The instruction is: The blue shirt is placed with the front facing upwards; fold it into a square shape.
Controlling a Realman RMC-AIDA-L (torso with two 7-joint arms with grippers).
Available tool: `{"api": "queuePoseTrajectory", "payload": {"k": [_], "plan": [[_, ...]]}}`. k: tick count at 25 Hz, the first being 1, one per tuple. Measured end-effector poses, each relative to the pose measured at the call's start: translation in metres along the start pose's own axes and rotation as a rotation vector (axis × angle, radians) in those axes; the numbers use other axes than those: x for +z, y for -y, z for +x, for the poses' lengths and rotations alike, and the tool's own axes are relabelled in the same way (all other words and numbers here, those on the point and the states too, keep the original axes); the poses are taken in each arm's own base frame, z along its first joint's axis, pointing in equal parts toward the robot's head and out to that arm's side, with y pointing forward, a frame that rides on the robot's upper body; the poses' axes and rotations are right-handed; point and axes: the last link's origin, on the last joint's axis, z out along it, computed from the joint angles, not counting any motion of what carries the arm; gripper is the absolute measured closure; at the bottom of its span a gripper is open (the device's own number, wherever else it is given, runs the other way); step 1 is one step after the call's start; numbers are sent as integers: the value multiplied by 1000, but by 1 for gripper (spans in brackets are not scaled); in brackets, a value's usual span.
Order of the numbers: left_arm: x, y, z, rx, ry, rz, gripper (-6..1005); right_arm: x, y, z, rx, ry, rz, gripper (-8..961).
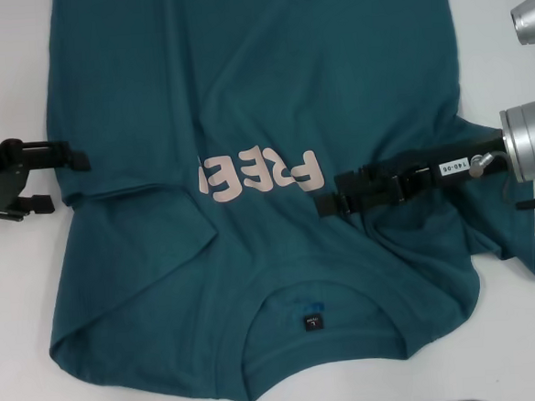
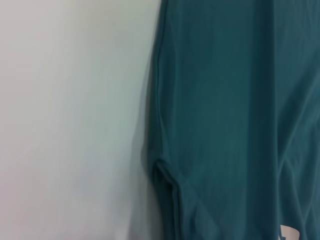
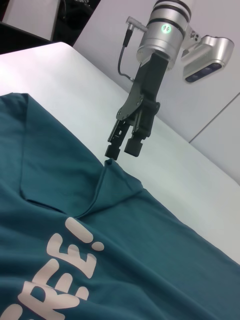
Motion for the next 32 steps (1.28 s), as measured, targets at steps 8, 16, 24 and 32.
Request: {"api": "queuePoseTrajectory", "payload": {"k": [8, 16, 24, 32], "plan": [[6, -1, 0, -1, -6, 6, 63, 0, 0, 0, 2, -1, -2, 96], [23, -13, 3, 18, 10, -9, 62, 0, 0, 0, -1, 0, -1, 98], [22, -49, 7, 104, -29, -215, 62, 0, 0, 0, 0, 0, -1, 99], [10, -37, -3, 128, -14, -252, 63, 1, -1, -3, 2, 1, -2, 101]]}}
